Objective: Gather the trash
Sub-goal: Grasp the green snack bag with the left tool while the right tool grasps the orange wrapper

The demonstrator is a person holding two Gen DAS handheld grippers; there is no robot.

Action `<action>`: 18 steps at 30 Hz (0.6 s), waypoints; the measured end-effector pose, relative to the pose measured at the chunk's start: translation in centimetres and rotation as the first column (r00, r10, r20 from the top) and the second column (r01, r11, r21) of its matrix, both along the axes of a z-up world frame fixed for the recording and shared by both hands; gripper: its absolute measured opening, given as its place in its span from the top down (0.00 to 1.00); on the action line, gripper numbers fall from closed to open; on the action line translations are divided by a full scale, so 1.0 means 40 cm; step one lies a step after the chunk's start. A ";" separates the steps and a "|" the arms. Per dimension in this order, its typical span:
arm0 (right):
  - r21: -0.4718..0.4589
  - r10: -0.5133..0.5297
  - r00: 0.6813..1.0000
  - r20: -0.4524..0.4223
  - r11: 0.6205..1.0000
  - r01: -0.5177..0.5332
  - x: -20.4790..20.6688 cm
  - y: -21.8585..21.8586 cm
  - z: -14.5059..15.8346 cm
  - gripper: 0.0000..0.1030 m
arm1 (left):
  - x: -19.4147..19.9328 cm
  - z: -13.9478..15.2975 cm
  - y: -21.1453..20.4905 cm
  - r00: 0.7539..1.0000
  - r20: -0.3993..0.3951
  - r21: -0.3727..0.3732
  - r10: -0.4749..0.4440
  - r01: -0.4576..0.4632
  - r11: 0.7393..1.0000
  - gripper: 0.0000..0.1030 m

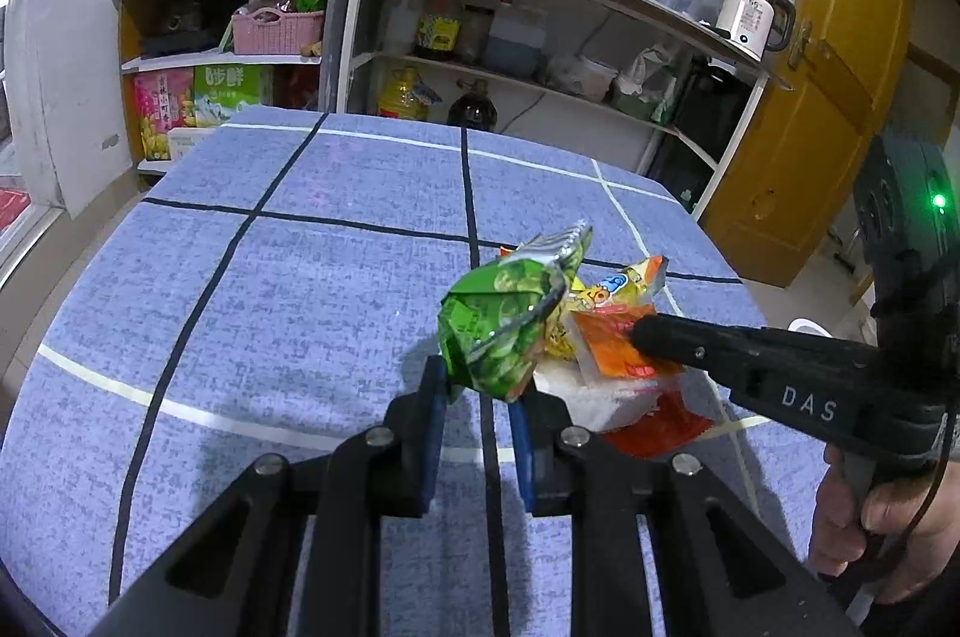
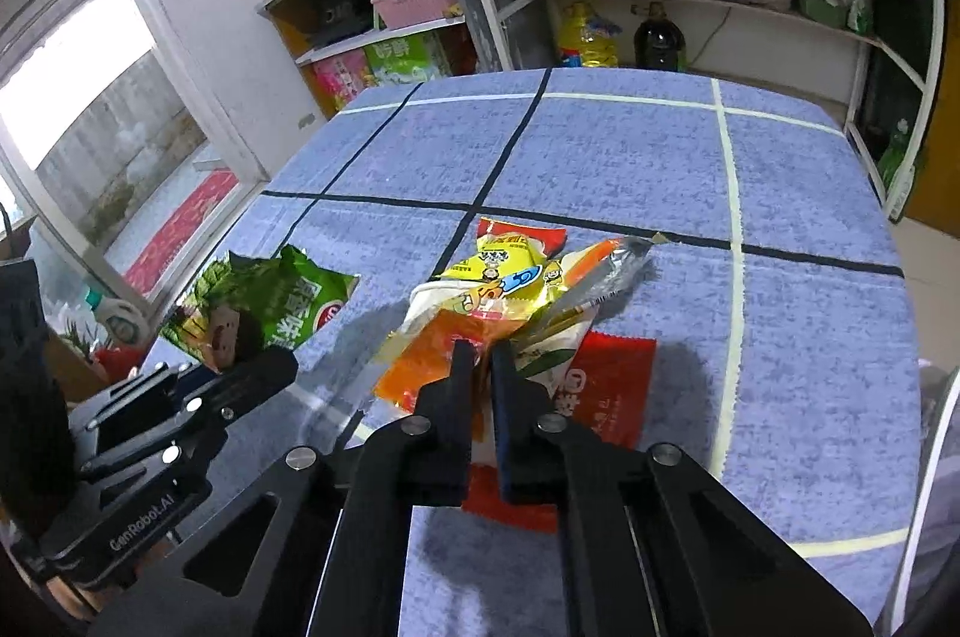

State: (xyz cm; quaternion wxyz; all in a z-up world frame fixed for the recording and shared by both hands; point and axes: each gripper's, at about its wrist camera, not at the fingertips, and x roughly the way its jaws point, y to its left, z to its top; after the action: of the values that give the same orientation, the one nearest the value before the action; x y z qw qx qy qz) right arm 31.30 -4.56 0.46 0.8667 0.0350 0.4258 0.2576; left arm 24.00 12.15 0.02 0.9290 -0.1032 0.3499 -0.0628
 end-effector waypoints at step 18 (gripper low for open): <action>0.059 -0.061 0.997 0.053 0.997 0.058 -0.085 -0.194 0.047 0.97 | -0.010 0.049 -0.133 0.993 0.063 -0.004 -0.099 0.100 0.995 0.80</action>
State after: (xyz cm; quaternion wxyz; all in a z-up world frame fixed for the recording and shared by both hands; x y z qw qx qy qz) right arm 27.91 -12.32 2.34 0.8841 0.0654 0.3930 0.2445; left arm 23.60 6.82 1.99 0.9348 -0.0869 0.3253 -0.1133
